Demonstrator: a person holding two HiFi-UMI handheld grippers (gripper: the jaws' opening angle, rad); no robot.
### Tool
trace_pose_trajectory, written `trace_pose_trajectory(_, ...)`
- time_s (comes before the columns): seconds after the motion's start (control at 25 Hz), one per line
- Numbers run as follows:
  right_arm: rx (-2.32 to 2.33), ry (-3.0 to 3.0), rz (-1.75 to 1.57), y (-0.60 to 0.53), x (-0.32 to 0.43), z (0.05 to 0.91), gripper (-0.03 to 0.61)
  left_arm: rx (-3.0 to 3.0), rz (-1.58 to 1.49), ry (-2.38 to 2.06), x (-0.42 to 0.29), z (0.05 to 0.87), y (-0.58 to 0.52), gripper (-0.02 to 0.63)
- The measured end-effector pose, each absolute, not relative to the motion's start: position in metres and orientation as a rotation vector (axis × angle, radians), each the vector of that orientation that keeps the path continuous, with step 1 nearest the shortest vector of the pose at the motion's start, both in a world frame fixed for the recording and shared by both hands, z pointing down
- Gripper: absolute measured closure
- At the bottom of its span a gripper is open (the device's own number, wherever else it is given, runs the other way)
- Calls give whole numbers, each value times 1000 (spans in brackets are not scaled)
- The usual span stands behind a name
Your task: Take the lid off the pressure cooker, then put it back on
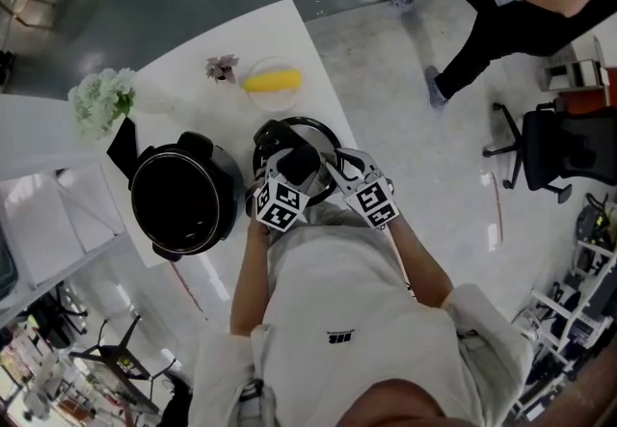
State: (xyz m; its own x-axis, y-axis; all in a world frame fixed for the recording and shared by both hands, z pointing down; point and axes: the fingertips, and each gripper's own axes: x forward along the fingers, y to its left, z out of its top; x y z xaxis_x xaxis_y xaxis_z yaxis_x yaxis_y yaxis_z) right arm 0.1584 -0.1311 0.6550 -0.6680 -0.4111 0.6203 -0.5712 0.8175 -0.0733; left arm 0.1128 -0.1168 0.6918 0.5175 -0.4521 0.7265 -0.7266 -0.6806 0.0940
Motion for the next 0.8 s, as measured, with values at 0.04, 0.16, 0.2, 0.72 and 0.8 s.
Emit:
trace_pose_trajectory(0.04,721,-2394,351,-131,159,655,471,2375,986,-973,113,693,-117,324)
trace_pose_trajectory(0.16,724,-2394,356,-129,160,656,470,2372,1011,-980,113,696,-118,324)
trace_pose_trajectory(0.2,725,-2395,357,-129,160,656,471,2370,1018,-983,113,697,-118,324)
trace_pose_trajectory(0.72,731,-2407,366,-119,162,656,471,2350,1074,-966,113,701,-117,321)
trace_pose_trajectory(0.8,730,-2410,368,-117,161,656,471,2342,1073,-957,112,702,-117,319)
